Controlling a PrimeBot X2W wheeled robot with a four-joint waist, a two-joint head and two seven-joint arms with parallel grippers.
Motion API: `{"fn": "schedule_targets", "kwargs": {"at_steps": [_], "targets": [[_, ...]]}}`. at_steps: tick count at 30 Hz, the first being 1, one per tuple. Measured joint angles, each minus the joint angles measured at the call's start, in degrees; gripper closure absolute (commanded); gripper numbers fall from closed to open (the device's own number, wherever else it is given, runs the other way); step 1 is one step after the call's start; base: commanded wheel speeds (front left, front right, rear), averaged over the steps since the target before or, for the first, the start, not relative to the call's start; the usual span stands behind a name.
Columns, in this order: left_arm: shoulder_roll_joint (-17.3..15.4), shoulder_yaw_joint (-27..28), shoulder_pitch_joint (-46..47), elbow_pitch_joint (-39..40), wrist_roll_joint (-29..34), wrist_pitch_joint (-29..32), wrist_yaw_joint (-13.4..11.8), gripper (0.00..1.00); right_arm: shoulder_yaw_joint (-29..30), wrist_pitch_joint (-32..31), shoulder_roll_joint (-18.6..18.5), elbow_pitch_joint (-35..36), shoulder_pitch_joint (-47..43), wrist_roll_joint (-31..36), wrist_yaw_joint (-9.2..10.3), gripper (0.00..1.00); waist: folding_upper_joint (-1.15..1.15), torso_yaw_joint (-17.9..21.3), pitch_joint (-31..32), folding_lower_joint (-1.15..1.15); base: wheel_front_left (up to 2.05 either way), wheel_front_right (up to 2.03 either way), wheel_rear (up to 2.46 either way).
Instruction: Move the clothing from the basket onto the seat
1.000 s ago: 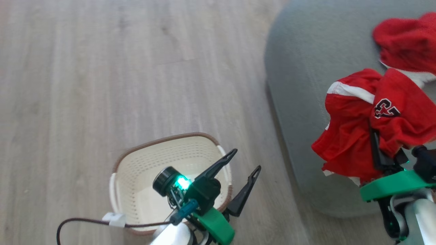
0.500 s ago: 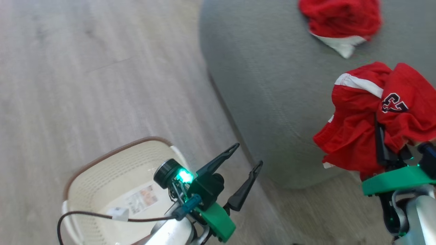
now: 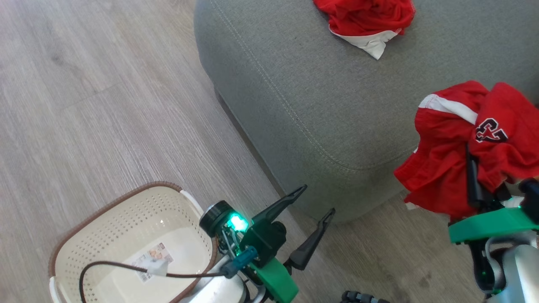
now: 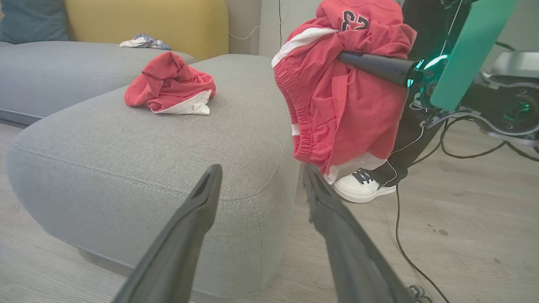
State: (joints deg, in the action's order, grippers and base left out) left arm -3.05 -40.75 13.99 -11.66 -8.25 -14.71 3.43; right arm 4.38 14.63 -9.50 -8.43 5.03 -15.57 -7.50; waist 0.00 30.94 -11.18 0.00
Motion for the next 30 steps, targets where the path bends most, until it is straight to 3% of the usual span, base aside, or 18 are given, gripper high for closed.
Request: {"fn": "schedule_targets", "kwargs": {"at_steps": [8, 12, 21, 30], "targets": [[-0.03, -0.08, 0.00, -0.08, -0.56, 0.00, -0.09, 0.00, 1.53, 0.00, -0.01, 0.99, 0.29, 0.97, 0.00, 1.00, 0.00, 0.03, -0.22, 0.00, 0.00, 0.00, 0.00], [-0.04, 0.09, 0.02, -0.41, 0.10, 0.00, -0.10, 0.00, 2.18, 0.00, -1.71, 1.47, 2.79, 0.97, 0.00, 1.00, 0.00, 0.04, -1.34, 0.00, 0.00, 0.00, 0.00], [-0.15, 1.24, 4.33, -2.38, 3.46, 0.00, 0.80, 0.00, 5.31, 0.00, -7.62, 1.81, 17.56, 0.42, 0.00, 1.00, 0.00, -2.15, -7.79, 0.00, 0.00, 0.00, 0.00], [-1.15, 2.05, 6.37, -3.80, 5.76, 0.00, 1.51, 0.00, 7.69, 0.01, -12.89, -2.90, 32.77, -1.65, -0.01, 1.00, 0.00, -4.52, -15.11, 0.01, 0.00, 0.00, 0.00]]}}
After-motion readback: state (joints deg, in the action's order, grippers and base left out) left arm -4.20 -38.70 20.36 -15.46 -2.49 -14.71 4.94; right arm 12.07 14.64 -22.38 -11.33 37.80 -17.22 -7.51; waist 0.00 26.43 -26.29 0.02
